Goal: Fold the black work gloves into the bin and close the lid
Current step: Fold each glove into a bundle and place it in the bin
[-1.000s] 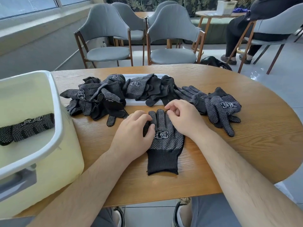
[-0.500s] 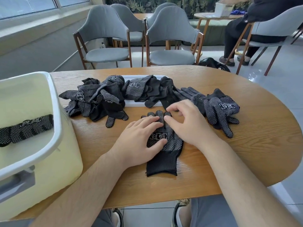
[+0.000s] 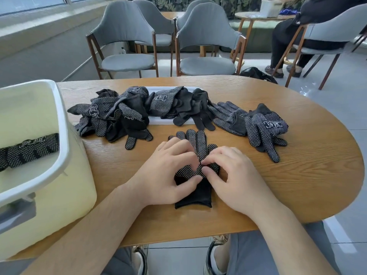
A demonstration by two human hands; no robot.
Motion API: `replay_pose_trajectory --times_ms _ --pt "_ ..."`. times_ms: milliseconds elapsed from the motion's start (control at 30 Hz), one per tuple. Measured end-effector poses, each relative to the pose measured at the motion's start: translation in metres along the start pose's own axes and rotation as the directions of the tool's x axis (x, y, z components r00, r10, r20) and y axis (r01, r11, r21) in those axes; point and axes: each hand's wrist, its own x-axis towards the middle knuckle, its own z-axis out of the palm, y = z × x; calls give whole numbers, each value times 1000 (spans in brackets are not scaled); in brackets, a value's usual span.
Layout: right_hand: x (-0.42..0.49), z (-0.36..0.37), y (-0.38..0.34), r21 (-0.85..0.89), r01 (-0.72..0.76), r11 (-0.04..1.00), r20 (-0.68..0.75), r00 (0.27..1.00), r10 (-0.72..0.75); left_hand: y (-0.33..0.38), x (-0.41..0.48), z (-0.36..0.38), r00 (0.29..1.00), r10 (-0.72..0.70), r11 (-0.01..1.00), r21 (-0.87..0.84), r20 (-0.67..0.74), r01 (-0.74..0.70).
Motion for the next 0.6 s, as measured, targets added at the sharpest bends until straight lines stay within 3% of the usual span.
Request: replay_pose_trajectory --times_ms 100,267,500,600 --pt "0 0 0 0 -4 1000 7 1000 4 1 -12 -6 996 63 992 -116 66 -55" --pt "1 0 -1 -21 -26 999 4 1000 26 7 -24 -12 968 144 986 -107 206 -124" --pt "-1 0 -3 14 15 1000 -32 999 -14 5 -23 1 987 136 990 -48 85 -133" --pt "-6 -8 -7 145 111 983 -14 994 -110 3 -22 4 995 98 992 -84 33 -95"
